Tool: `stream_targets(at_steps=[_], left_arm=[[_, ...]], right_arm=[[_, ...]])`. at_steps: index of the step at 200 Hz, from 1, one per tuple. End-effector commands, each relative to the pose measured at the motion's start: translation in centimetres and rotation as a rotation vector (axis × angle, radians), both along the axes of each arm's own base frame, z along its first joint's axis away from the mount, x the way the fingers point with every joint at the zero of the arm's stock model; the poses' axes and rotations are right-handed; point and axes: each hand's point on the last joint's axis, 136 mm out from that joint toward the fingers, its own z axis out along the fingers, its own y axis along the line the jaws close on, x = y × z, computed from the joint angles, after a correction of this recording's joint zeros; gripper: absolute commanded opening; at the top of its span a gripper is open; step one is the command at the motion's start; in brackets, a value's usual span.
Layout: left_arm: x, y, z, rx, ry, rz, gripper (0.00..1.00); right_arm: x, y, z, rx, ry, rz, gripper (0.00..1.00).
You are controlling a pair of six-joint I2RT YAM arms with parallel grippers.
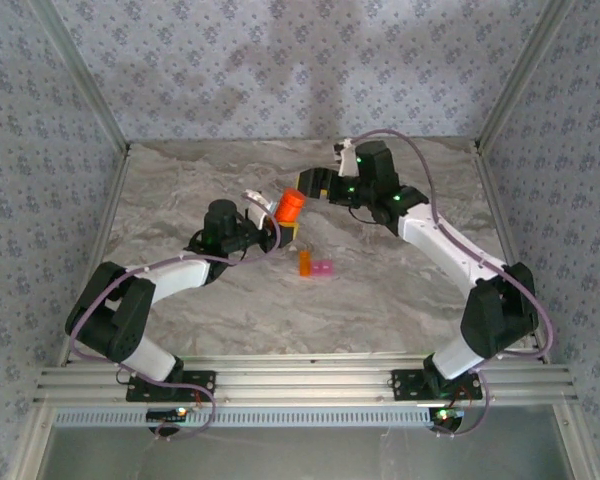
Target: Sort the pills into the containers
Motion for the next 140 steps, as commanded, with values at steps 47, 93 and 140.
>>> stream_targets(at_steps=[47, 93, 140], left_arm=[[0.0, -0.8, 2.3, -0.005, -0.079, -0.026, 0.0], [0.2, -1.0, 2.2, -0.008, -0.075, -0.026, 0.0], [0.3, -1.2, 2.2, -0.013, -0.07, -0.032, 0.0]], right_arm=[[0.0, 2.1, -1.9, -0.027, 0.079, 0.016, 0.74], [-0.6, 3.0, -2.5, -0.025, 0.093, 0.05, 0.68], [-1.0, 3.4, -2.7, -0.019, 0.097, 0.074, 0.55]])
